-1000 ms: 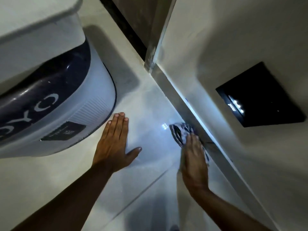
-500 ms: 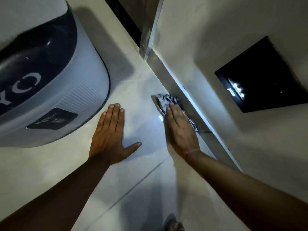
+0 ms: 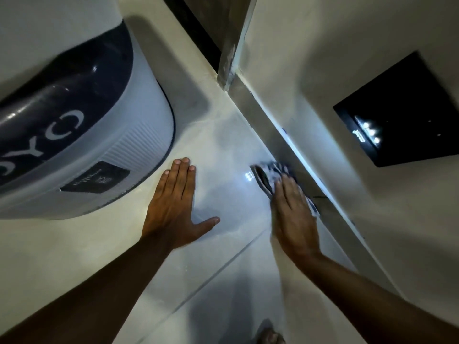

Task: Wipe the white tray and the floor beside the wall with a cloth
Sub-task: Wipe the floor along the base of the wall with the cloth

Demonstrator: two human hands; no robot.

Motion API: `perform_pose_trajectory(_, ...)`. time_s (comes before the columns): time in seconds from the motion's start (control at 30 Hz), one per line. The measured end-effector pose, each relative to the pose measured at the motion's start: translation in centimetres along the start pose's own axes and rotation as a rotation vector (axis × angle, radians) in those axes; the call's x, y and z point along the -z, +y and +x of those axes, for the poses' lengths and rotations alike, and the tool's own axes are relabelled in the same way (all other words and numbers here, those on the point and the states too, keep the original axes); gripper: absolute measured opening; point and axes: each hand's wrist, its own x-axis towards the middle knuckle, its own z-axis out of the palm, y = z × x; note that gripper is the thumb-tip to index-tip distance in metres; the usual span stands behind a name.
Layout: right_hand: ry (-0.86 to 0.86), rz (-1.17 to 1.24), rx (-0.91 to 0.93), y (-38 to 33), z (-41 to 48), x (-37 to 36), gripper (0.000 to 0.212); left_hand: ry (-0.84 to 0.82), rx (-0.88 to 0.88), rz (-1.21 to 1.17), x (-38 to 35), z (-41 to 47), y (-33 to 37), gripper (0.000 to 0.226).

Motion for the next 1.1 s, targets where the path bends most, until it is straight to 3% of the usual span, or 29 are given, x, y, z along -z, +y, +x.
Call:
perform_pose_trajectory(0.13,-0.094,-0.017,-0.003,2.2,-4.1,0.7,0.061,-0.010,-0.007,-0.017,0.8,-0.2,0.0,0.121)
perform_pose_trajectory(0.37,0.078,0.203,0.021,-6.0,11.1,0.9,0.053,0.003,0.005,-0.052,0.7,0.3,-0.1,0.120)
perform_pose_trajectory(0.57,0.183,0.104,0.169,-11.0,19.1,1.5,0.071,0.023,0.007,-0.026,0.0,1.3,-0.4,0.125)
perform_pose_trajectory(0.73,0.152,0.007,0.257,-4.8,11.5,1.7,0.061,0.086,0.017,-0.054,-0.3,0.7,-0.1,0.118)
perform_pose_trajectory(0.87,0.045,-0.093,0.165,2.6,-0.8,1.6,0.059,-0.005,0.024,-0.047,-0.4,-0.7,1.4,0.119)
perform_pose_trajectory(0.97,-0.005,-0.080,0.046,2.8,-3.2,2.1,0.067,-0.085,0.012,-0.047,0.5,-2.0,2.4,0.119)
perform_pose_trajectory(1.1,-0.027,0.126,-0.108,-0.4,-2.5,5.5,0.074,-0.106,-0.058,-0.083,5.1,-4.5,4.3,0.112)
